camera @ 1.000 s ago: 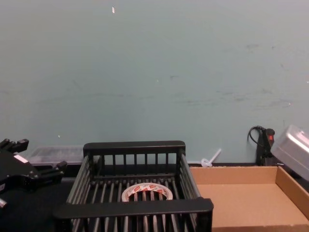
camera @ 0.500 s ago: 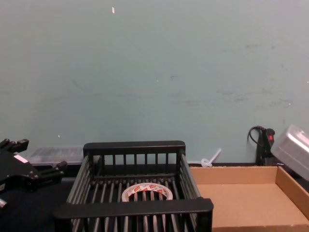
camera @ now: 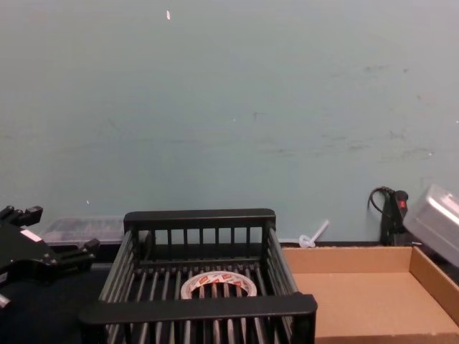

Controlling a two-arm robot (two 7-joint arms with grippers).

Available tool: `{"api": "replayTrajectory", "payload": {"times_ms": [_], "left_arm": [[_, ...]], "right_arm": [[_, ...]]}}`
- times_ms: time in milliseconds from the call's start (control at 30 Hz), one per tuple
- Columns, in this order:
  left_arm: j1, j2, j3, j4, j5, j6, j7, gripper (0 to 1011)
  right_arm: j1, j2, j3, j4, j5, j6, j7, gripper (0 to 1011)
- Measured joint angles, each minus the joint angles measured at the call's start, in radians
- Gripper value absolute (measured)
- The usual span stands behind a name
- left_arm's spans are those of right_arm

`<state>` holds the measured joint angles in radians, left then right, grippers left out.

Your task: Pick up the white tape and place it into the black box , Pick up the silver tape and place it into the brown box.

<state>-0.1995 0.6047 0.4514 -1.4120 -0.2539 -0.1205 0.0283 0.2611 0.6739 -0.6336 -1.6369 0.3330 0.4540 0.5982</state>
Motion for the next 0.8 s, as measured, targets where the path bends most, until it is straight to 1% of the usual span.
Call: {"api": "replayTrajectory", "payload": {"times_ms": [233, 300, 333, 433, 467, 533, 567, 600, 633, 733, 800], "left_arm": [[0.000, 0.000, 0.000, 0.000, 0.000, 0.000, 0.000, 1001], [0.000, 0.000, 0.000, 0.000, 0.000, 0.000, 0.000, 1001], [0.000, 0.000, 0.000, 0.000, 0.000, 0.000, 0.000, 1001], [0.000, 0.000, 0.000, 0.000, 0.000, 0.000, 0.000, 1001], [0.000, 0.000, 0.000, 0.000, 0.000, 0.000, 0.000, 1001], [0.000, 0.000, 0.000, 0.000, 0.000, 0.000, 0.000, 1001], [0.000, 0.000, 0.000, 0.000, 0.000, 0.000, 0.000, 1001], [0.000, 0.000, 0.000, 0.000, 0.000, 0.000, 0.000, 1001], [0.000, 0.000, 0.000, 0.000, 0.000, 0.000, 0.000, 1001], [0.000, 0.000, 0.000, 0.000, 0.000, 0.000, 0.000, 1001], [0.000, 0.000, 0.000, 0.000, 0.000, 0.000, 0.000, 1001]], "right_arm": [[-0.015, -0.001, 0.028, -0.011, 0.011, -0.001, -0.027, 158], [-0.019, -0.004, 0.045, -0.014, 0.014, -0.002, -0.046, 158], [-0.020, -0.007, 0.059, -0.014, 0.017, -0.003, -0.060, 158], [-0.021, -0.011, 0.081, -0.014, 0.020, -0.006, -0.080, 158], [-0.019, -0.015, 0.095, -0.013, 0.021, -0.007, -0.095, 158], [-0.017, -0.021, 0.112, -0.011, 0.021, -0.009, -0.113, 158], [-0.013, -0.027, 0.131, -0.009, 0.021, -0.010, -0.133, 158], [-0.013, -0.027, 0.131, -0.009, 0.021, -0.010, -0.133, 158], [-0.007, -0.035, 0.147, -0.003, 0.020, -0.011, -0.151, 158], [0.011, -0.057, 0.179, 0.017, 0.013, -0.013, -0.182, 158], [0.020, -0.067, 0.188, 0.028, 0.009, -0.013, -0.190, 158]]}}
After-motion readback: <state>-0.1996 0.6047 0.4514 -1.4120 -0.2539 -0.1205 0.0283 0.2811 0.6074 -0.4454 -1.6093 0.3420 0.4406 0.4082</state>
